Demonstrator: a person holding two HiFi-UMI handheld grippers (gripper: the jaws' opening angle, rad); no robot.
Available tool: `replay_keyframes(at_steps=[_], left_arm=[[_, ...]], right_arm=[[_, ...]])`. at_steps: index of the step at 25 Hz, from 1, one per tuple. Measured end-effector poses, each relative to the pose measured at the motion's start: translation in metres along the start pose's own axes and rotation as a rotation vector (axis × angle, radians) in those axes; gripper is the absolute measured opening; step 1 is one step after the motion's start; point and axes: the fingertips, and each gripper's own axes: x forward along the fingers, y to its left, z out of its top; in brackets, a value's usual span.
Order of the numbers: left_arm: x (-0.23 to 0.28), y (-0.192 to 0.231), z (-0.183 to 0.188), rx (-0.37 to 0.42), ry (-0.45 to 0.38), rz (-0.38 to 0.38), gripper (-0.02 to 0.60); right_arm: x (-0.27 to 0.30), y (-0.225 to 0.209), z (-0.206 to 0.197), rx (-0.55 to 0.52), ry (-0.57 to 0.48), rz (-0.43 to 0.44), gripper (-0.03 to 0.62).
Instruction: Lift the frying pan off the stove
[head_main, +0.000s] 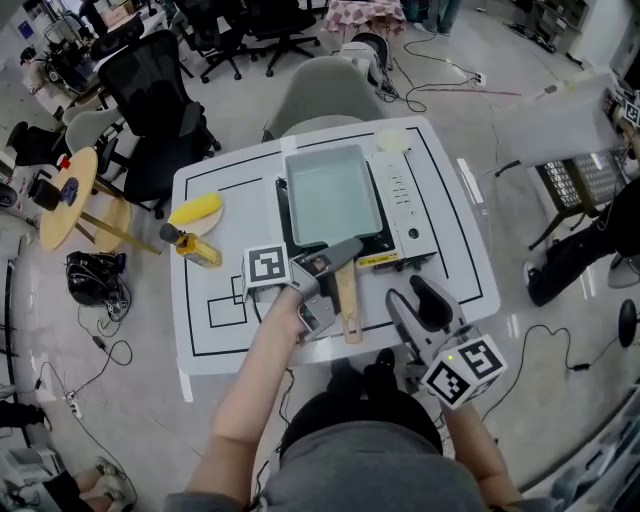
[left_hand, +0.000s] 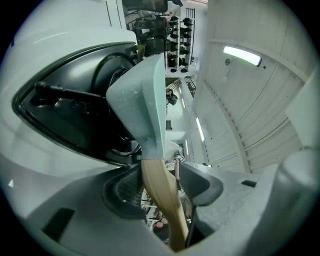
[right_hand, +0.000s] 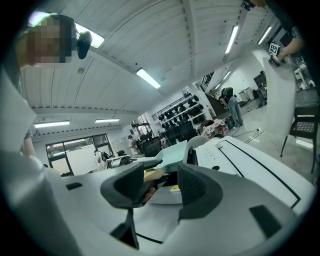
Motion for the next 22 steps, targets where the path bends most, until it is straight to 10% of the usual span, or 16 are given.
replay_keyframes(at_steps=[8,22], left_arm=[[0.0,0.005,0.001,-0.034,-0.012,0.011,0.161],[0.002,0.003,-0.001,-0.023,-0.006,-0.001,0.159]], right_arm=[[0.011,0.008,-0.005,0.03,0.047,0.073,0.207],[0.052,0.041,-0.028,0.443,0.351,0.452,0.235]])
